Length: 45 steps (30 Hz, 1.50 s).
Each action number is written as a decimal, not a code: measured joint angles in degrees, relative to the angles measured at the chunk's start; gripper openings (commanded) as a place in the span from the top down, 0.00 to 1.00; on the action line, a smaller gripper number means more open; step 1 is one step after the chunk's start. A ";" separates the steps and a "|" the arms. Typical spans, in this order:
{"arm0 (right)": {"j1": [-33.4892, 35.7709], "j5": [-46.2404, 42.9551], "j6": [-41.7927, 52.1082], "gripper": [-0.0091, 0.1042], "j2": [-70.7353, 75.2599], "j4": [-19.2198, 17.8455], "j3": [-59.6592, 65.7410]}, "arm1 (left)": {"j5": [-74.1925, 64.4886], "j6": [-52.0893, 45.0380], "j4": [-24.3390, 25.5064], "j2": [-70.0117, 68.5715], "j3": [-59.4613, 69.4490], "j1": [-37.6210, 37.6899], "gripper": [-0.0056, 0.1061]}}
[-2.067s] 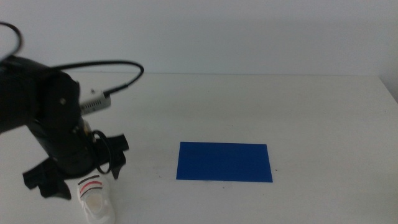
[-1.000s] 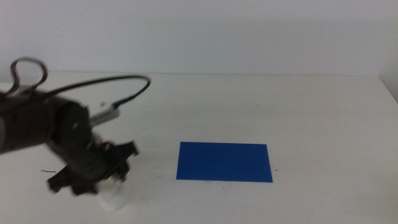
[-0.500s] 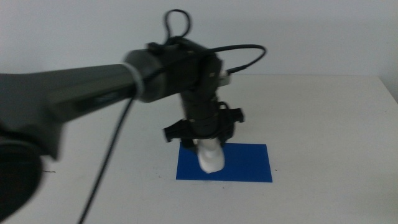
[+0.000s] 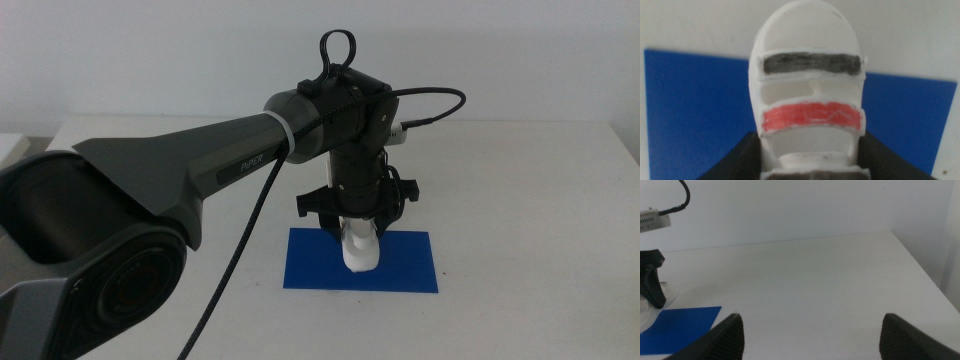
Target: Use one arm to grab the shoe from the table and place it on the mat.
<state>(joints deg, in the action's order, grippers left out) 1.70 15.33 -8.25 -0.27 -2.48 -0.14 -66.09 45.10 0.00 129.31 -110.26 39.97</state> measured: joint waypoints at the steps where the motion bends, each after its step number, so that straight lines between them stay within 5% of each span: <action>1: 0.00 0.00 0.00 0.22 0.00 0.00 0.00 | 0.55 -0.16 0.48 0.00 0.00 0.00 0.96; 9: 0.00 0.00 0.00 0.22 0.00 0.00 0.00 | 2.91 6.99 2.41 0.00 0.00 0.00 0.96; 25: 0.00 0.00 0.00 0.22 0.00 0.00 0.00 | 0.58 71.80 5.54 0.00 0.13 2.42 0.96; 45: 0.00 0.00 0.00 0.22 0.00 0.00 0.00 | -3.28 75.98 4.14 1.35 0.35 2.85 0.96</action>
<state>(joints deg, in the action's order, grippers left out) 1.70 15.33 -8.25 -0.27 -2.48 -0.14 -69.37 121.08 4.14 130.66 -109.91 42.83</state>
